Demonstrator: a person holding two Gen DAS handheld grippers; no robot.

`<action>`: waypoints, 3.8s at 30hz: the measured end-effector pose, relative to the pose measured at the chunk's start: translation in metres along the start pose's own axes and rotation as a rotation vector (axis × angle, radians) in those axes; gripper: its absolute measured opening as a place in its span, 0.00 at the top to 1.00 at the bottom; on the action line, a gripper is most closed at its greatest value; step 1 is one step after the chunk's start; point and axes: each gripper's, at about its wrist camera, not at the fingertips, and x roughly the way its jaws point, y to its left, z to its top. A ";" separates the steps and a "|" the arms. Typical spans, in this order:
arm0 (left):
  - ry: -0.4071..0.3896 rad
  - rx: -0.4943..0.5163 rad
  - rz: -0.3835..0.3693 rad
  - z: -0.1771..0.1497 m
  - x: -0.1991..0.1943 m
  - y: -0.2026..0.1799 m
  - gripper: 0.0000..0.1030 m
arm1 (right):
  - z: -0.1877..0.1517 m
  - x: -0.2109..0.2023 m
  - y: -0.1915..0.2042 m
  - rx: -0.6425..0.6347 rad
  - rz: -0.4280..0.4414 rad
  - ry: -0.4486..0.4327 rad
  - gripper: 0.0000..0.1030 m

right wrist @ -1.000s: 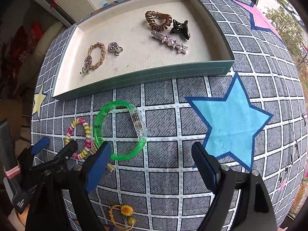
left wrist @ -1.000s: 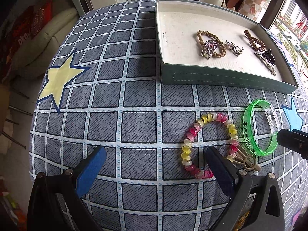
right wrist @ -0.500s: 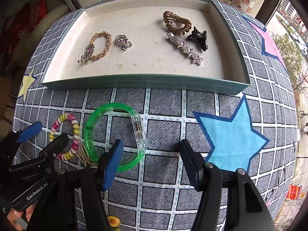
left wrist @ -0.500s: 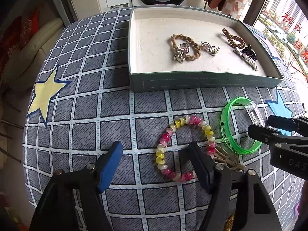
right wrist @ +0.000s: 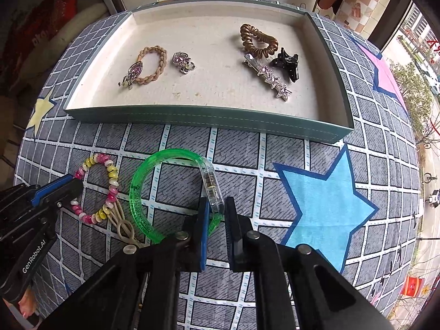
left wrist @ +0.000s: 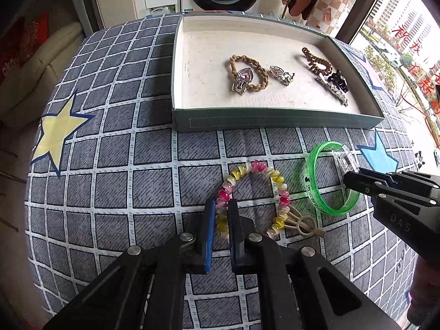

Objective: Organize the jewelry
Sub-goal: 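Carry both bracelets into the tray while the right tool releases the green bangle, then open the left tool to release the beaded bracelet in the tray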

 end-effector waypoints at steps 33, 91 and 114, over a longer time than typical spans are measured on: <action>-0.193 -0.037 -0.091 0.058 -0.084 0.011 0.79 | 0.029 -0.084 -0.083 0.116 0.180 -0.113 0.89; -0.079 -0.075 0.145 0.173 0.040 -0.016 0.79 | 0.178 0.023 -0.119 0.159 0.231 -0.014 0.46; -0.146 -0.059 0.130 0.132 -0.018 -0.010 0.79 | 0.133 -0.047 -0.118 0.232 0.348 -0.150 0.26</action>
